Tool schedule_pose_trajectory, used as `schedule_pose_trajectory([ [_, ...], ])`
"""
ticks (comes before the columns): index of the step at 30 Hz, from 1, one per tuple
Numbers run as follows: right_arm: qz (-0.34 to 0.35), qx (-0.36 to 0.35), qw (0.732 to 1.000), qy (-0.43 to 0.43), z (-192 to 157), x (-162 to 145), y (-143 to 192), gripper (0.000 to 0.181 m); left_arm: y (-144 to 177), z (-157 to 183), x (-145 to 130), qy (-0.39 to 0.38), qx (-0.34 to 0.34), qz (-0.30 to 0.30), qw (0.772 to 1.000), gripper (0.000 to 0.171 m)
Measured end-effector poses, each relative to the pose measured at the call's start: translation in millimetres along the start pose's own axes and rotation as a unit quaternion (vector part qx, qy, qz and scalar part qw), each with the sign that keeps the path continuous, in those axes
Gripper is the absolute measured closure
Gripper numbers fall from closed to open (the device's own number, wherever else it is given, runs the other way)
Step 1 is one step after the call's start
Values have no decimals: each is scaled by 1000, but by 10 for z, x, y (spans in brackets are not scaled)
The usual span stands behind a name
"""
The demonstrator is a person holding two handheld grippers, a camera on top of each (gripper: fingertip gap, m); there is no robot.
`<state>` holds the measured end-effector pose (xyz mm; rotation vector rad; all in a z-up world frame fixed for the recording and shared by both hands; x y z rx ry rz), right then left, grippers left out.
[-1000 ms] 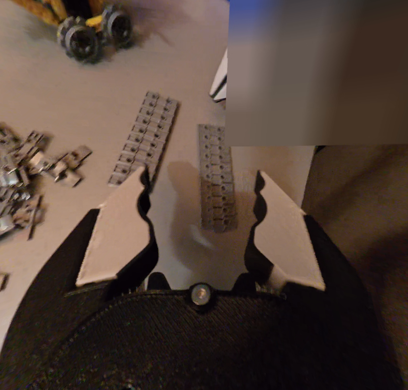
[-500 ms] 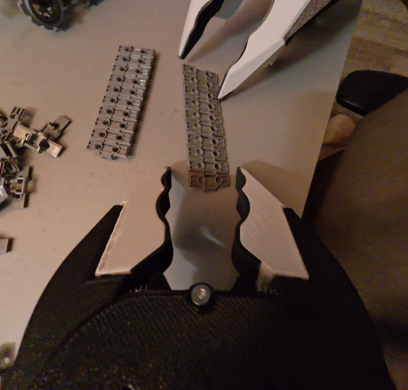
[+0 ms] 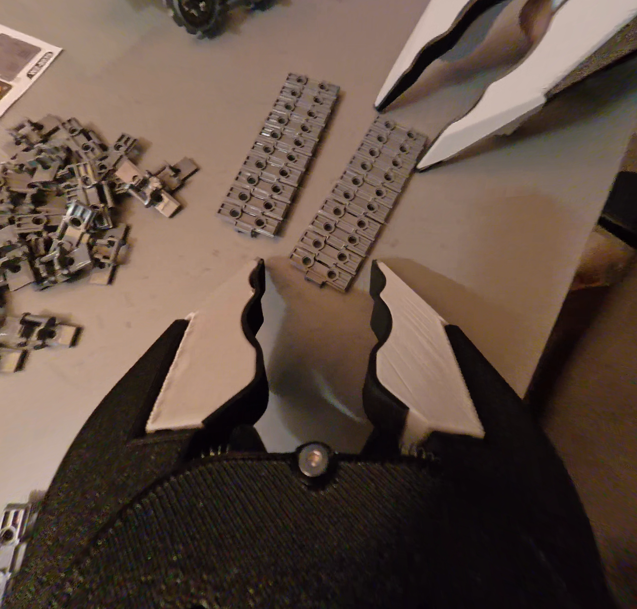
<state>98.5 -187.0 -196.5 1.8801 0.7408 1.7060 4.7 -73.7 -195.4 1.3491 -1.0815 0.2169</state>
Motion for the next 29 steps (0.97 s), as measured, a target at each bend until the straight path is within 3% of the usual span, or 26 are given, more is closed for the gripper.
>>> schedule_pose_trajectory([
  [3,-10,24,1000,-13,-6,-7,-12,139,-7,60,7,-8,-27,2,1000,117],
  [5,-14,44,999,-15,-28,-10,-9,130,-23,64,2,-13,-25,-4,1000,122],
  [13,-12,37,999,-16,149,-6,12,145,-78,40,58,-13,-24,-2,1000,132],
  [24,-3,6,1000,1,205,25,-2,142,-95,-117,45,18,35,-14,999,117],
  [29,-2,4,1000,11,197,37,-8,143,-119,-153,44,28,38,-19,999,119],
])
Point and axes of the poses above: each gripper's, where its closed fingertips meet, y back along the fingers, x out of its top, z = x × y across the jaws, the point moved 4 cm from there along y, back along the fingers, and after that the axes turned 14 degrees about -y, right-handed, at the moved point
